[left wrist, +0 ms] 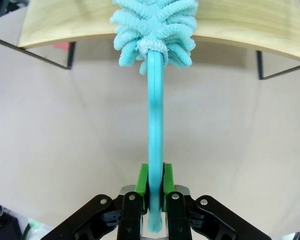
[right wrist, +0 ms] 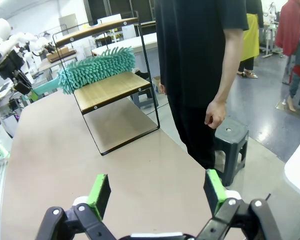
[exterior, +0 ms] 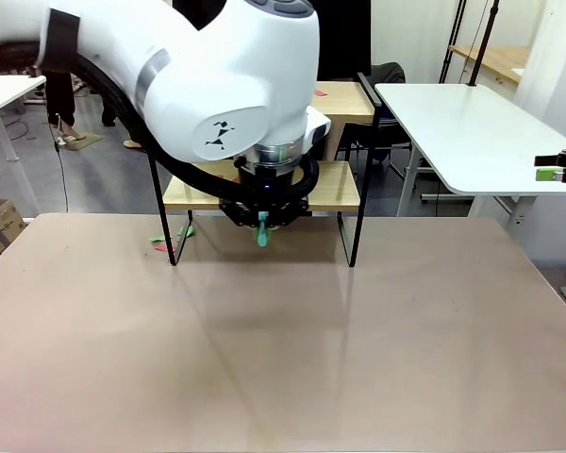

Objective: Clean the shelf.
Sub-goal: Clean the specific section of the Shelf indicated by the human with the Duster.

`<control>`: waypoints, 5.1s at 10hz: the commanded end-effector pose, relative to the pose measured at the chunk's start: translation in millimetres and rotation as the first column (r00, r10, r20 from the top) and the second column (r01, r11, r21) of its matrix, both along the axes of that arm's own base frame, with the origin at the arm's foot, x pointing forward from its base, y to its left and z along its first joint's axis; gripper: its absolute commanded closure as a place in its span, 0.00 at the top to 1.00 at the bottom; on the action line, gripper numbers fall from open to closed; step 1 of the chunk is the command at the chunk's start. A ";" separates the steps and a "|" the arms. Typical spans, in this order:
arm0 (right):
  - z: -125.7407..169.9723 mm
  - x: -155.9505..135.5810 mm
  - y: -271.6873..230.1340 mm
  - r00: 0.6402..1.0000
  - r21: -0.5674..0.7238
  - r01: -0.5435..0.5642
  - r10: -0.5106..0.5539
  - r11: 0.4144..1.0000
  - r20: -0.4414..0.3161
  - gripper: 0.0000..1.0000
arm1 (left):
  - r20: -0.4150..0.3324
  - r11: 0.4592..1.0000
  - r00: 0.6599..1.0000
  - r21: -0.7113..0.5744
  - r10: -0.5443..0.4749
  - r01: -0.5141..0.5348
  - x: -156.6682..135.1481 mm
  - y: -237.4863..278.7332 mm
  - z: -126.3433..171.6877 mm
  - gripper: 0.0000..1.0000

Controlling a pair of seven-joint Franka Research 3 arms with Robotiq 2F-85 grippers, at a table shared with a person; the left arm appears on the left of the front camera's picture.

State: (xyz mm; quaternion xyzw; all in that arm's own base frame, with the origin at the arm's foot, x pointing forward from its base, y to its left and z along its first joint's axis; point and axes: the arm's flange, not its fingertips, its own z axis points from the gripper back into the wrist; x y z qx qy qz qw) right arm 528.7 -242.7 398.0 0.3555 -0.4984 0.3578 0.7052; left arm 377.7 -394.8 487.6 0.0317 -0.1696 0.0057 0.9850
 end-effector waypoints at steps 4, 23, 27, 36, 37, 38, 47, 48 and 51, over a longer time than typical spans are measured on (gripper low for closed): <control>2.3 -0.3 2.1 1.000 -0.001 0.001 0.000 1.000 0.003 1.00 | -0.035 0.995 0.999 0.097 0.034 -0.030 -4.8 59.7 -0.1 0.14; 2.3 -0.3 2.1 1.000 -0.001 0.001 0.000 1.000 0.003 1.00 | 0.140 0.962 0.974 0.237 -0.175 0.139 -54.9 89.2 35.0 0.14; 2.3 -0.3 2.1 1.000 -0.001 0.001 0.000 1.000 0.003 1.00 | 0.131 0.934 0.925 0.076 -0.356 0.348 -68.4 135.0 52.1 0.14; 2.3 -0.3 2.1 1.000 -0.001 0.001 0.000 1.000 0.003 1.00 | -0.097 0.710 0.721 0.124 -0.686 0.693 -111.3 220.4 133.3 0.14; 2.3 -0.3 2.1 1.000 -0.001 0.001 0.000 1.000 0.003 1.00 | -0.199 0.621 0.634 0.130 -0.748 0.773 -114.7 235.1 148.2 0.14; 2.3 -0.3 2.1 1.000 -0.001 0.001 0.000 1.000 0.003 1.00 | -0.276 0.486 0.488 0.081 -0.828 0.870 -125.4 250.3 161.0 0.14; 2.3 -0.3 2.1 1.000 -0.001 0.001 0.000 1.000 0.003 1.00 | -0.768 0.118 0.163 0.115 -0.619 0.986 -159.2 282.6 226.7 0.14; 2.3 -0.3 2.1 1.000 -0.001 0.001 0.000 1.000 0.003 1.00 | -0.764 0.115 0.173 0.129 -0.622 0.985 -157.8 291.4 224.9 0.14; 2.3 -0.3 2.1 1.000 -0.001 0.001 0.000 1.000 0.003 1.00 | -0.758 0.141 0.188 0.127 -0.625 0.982 -162.3 277.3 219.3 0.14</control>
